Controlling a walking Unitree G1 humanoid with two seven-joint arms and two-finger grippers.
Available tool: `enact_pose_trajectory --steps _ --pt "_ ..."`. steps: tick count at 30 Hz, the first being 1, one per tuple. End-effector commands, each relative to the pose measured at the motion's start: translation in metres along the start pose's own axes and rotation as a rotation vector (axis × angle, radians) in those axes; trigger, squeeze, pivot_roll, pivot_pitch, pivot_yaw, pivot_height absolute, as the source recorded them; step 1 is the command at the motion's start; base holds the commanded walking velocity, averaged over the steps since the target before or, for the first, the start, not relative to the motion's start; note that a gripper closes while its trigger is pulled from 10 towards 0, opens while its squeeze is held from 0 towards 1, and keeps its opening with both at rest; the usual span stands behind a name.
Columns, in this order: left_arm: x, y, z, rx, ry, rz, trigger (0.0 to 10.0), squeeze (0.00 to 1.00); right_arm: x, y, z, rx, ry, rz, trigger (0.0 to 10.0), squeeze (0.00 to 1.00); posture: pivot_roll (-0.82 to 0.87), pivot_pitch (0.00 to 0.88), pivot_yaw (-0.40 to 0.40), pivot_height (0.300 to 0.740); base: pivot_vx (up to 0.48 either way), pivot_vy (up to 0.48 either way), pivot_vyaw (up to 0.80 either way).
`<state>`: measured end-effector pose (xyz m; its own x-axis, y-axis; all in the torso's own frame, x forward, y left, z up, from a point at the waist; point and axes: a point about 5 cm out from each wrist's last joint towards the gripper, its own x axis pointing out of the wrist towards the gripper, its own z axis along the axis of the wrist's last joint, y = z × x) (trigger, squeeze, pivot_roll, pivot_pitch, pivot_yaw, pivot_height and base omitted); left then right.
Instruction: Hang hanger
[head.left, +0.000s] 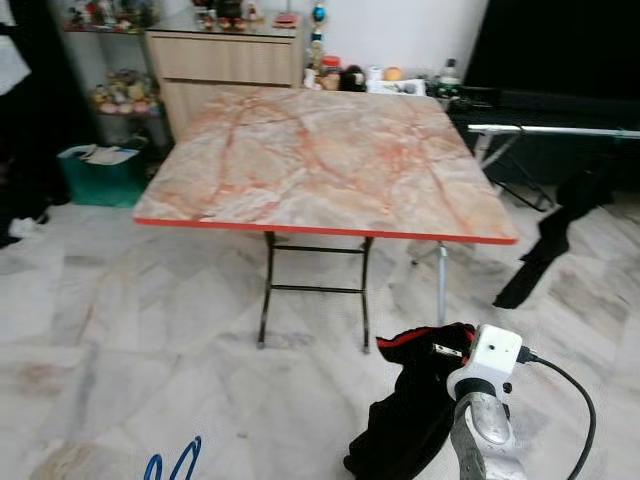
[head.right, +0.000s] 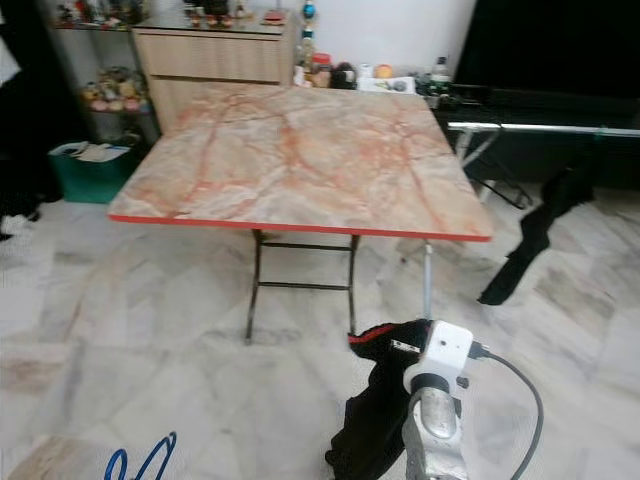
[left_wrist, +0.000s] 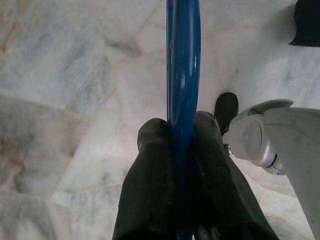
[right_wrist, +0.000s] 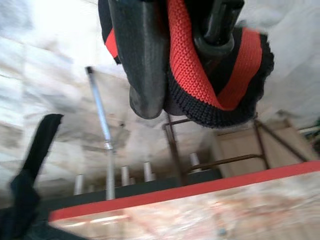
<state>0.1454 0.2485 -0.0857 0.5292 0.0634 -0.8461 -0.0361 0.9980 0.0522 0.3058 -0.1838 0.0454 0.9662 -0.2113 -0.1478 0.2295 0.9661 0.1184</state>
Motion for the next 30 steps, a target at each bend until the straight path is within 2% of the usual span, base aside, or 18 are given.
enact_pose_trajectory --steps 1,3,18,21,23,24,25,27,30 --pt "-0.001 -0.002 -0.009 -0.003 0.038 -0.001 10.0 0.0 0.003 0.001 0.007 0.024 -0.03 -0.001 10.0 0.0 0.17 0.0 -0.006 0.74 0.244 0.0 0.0" --pt "-0.001 -0.002 -0.008 -0.002 0.038 -0.001 10.0 0.0 0.003 0.001 0.006 0.042 -0.025 -0.007 10.0 0.0 0.17 0.0 -0.006 0.74 0.247 0.0 0.0" --pt "0.003 -0.01 0.001 0.005 0.02 -0.02 10.0 0.0 0.005 -0.003 0.01 -0.005 -0.045 -0.036 10.0 0.0 0.19 0.0 -0.014 0.74 0.251 0.0 0.0" --pt "0.003 -0.01 0.001 0.008 0.02 -0.021 10.0 0.0 0.007 -0.002 0.018 -0.033 -0.083 -0.036 10.0 0.0 0.2 0.0 -0.014 0.74 0.254 0.0 0.0" --pt "0.003 -0.01 0.002 0.007 0.019 -0.021 10.0 0.0 0.011 0.005 0.037 -0.071 -0.165 0.004 10.0 0.0 0.2 0.0 -0.012 0.74 0.255 0.0 0.0" --pt "0.003 -0.01 0.002 0.008 0.018 -0.021 10.0 0.0 0.017 0.013 0.062 -0.122 -0.263 0.041 10.0 0.0 0.19 0.0 -0.011 0.74 0.251 0.0 0.0" --pt "0.003 -0.01 0.002 0.009 0.018 -0.02 10.0 0.0 0.019 0.016 0.07 -0.136 -0.293 0.05 10.0 0.0 0.19 0.0 -0.011 0.74 0.251 0.0 0.0" --pt "0.003 -0.01 0.002 0.01 0.019 -0.021 10.0 0.0 0.022 0.02 0.087 -0.144 -0.351 0.058 10.0 0.0 0.19 0.0 -0.01 0.74 0.251 0.0 0.0" --pt "0.004 -0.016 0.003 0.014 0.019 -0.03 10.0 0.0 0.031 0.028 0.125 -0.13 -0.469 0.059 10.0 0.0 0.19 0.0 -0.011 0.74 0.251 0.0 0.0"
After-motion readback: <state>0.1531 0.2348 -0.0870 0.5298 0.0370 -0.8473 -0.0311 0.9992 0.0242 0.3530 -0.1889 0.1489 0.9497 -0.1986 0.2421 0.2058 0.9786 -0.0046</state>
